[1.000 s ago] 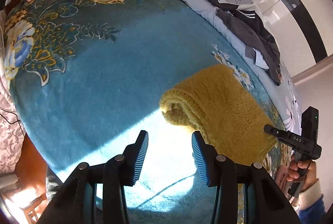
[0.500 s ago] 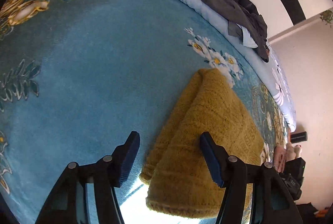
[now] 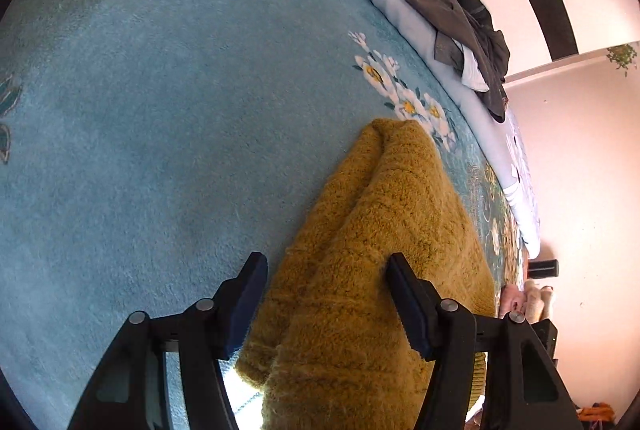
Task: Fold clothes
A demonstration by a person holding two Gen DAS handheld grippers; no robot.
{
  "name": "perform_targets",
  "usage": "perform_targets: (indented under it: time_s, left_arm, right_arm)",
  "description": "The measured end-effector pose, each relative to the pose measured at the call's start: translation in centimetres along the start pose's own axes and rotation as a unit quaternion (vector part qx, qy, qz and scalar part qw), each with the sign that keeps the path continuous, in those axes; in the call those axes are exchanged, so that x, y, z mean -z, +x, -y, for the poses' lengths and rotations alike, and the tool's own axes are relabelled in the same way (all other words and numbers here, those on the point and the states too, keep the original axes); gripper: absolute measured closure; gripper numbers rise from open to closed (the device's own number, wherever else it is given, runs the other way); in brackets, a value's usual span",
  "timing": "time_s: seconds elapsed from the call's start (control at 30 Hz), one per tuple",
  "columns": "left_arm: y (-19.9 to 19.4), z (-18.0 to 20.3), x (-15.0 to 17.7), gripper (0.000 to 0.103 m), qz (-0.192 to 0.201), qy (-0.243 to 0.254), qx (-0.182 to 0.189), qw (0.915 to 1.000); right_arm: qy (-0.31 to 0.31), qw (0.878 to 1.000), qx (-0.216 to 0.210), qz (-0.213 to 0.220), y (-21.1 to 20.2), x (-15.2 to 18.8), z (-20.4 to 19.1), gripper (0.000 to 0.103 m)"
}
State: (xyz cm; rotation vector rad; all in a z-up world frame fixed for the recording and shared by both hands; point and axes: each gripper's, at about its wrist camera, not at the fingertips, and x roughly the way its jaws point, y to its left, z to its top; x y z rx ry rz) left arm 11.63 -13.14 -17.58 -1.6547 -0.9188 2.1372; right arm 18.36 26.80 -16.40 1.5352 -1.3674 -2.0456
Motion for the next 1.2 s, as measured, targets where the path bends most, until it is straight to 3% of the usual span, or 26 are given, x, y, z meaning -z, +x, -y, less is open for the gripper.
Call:
perform_targets:
  time_s: [0.13,0.4,0.53,0.6,0.63,0.67,0.73,0.83,0.97,1.07,1.2]
  left_arm:
    - [0.0,-0.4,0.5,0.037,-0.003,-0.024,0.0,0.9997]
    - [-0.2,0.3,0.8,0.038,0.005,-0.032,-0.027,0.9991]
    - [-0.8,1.5,1.4,0.053,0.024,-0.02,-0.052,0.9982]
    - [-1.3,2.2,1.8,0.06,0.032,-0.015,-0.06,0.9976]
    - [-1.7,2.4,2.1,0.063,0.037,-0.017,-0.057,0.9976]
    - [-2.1,2.5,2.5,0.066,0.043,-0.02,-0.052,0.9975]
    - [-3.1,2.7,4.1,0.068,0.052,-0.035,-0.042,0.9971]
    - [-4.6,2.9,6.8,0.071,0.064,-0.06,-0.028,0.9958]
    - [-4.9,2.1,11.7,0.07,0.058,-0.094,-0.004,0.9939]
    - [-3.6,0.5,13.0,0.066,0.043,-0.119,-0.008,0.992]
    - [-3.3,-0.5,12.0,0.063,0.036,-0.14,0.012,0.9894]
  right_arm:
    - [0.037,0.999,-0.032,0.006,-0.8,-0.1,0.9,0.028]
    - [0.043,0.999,-0.006,0.011,-0.2,-0.1,0.4,0.028]
    - [0.046,0.999,0.007,0.013,0.0,-0.1,0.2,0.028]
    - [0.047,0.999,0.014,0.015,0.2,-0.1,0.0,0.039]
    - [0.047,0.999,0.018,0.014,0.2,-0.2,0.0,0.06]
    - [0.044,0.999,0.021,0.008,0.1,-0.5,-0.1,0.064]
    - [0.032,0.999,0.017,-0.007,-0.2,-1.0,-0.5,0.067]
    - [-0.033,0.999,0.013,-0.027,-1.1,-1.7,-2.6,0.069]
    - [-0.097,0.993,-0.023,-0.058,-3.3,-2.1,-4.5,0.071]
    - [-0.129,0.989,0.005,-0.069,-3.9,-2.5,-3.9,0.071]
    - [-0.116,0.988,0.051,-0.089,-2.4,-2.6,-0.9,0.07]
